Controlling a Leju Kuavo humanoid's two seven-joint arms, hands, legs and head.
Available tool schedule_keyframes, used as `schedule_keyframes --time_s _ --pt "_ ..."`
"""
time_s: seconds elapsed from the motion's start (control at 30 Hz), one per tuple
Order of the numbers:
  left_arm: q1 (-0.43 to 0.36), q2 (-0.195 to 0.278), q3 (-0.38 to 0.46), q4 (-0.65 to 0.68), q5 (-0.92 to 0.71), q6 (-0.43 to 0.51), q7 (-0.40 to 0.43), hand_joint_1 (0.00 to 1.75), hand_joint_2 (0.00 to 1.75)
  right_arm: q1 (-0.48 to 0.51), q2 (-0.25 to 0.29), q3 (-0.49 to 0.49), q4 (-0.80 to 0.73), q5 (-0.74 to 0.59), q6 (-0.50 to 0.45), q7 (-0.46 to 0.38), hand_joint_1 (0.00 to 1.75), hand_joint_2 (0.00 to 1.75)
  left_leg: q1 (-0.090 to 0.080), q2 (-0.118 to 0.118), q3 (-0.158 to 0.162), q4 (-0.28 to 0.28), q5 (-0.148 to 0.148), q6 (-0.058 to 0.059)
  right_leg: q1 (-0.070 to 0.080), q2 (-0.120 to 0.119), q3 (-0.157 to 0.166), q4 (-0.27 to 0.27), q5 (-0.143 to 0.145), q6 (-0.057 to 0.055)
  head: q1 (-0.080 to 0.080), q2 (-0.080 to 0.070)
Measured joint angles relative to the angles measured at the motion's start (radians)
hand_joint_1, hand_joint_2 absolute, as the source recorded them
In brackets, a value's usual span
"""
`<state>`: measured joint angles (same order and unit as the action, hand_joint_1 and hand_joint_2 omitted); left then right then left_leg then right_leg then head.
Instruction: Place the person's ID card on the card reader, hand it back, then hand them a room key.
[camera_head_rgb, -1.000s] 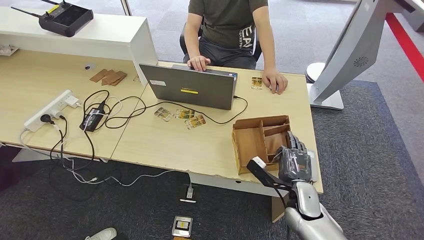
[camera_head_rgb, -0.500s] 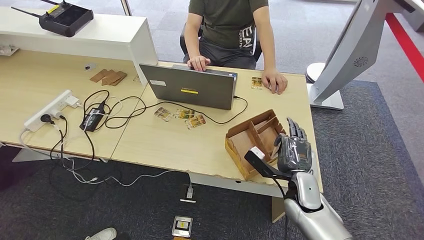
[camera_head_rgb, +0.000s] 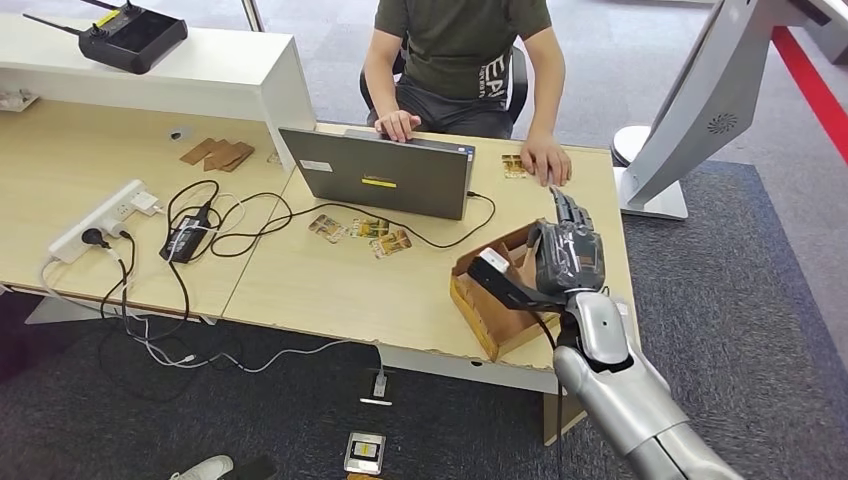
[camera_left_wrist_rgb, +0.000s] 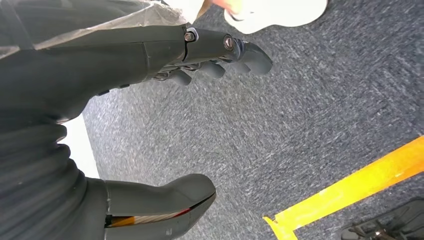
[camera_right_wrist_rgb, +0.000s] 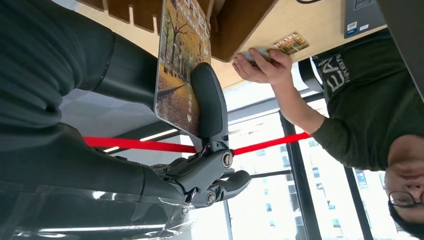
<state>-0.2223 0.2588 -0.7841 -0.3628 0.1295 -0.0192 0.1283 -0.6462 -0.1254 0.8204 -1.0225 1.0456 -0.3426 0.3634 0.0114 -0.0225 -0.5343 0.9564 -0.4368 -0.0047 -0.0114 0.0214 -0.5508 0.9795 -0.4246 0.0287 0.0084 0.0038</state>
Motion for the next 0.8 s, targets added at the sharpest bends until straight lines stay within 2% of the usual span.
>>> schedule_keyframes --time_s 0.23,0.8 --pt "-0.043 -0.024 -0.013 0.000 -0.025 -0.009 0.030 0.00 1.75 -0.058 0.039 0.012 0.053 0.001 0.030 -0.002 1.75 1.75 0.000 0.000 0.000 0.000 0.000 0.000 0.000 0.000 0.000 0.000 0.000 0.000 0.000 0.000" --pt "-0.071 -0.079 -0.017 0.004 -0.033 0.019 0.051 0.00 1.75 -0.093 0.099 0.025 0.131 0.018 0.017 -0.016 1.75 1.75 0.000 0.000 0.000 0.000 0.000 0.000 0.000 0.000 0.000 0.000 0.000 0.000 0.000 0.000"
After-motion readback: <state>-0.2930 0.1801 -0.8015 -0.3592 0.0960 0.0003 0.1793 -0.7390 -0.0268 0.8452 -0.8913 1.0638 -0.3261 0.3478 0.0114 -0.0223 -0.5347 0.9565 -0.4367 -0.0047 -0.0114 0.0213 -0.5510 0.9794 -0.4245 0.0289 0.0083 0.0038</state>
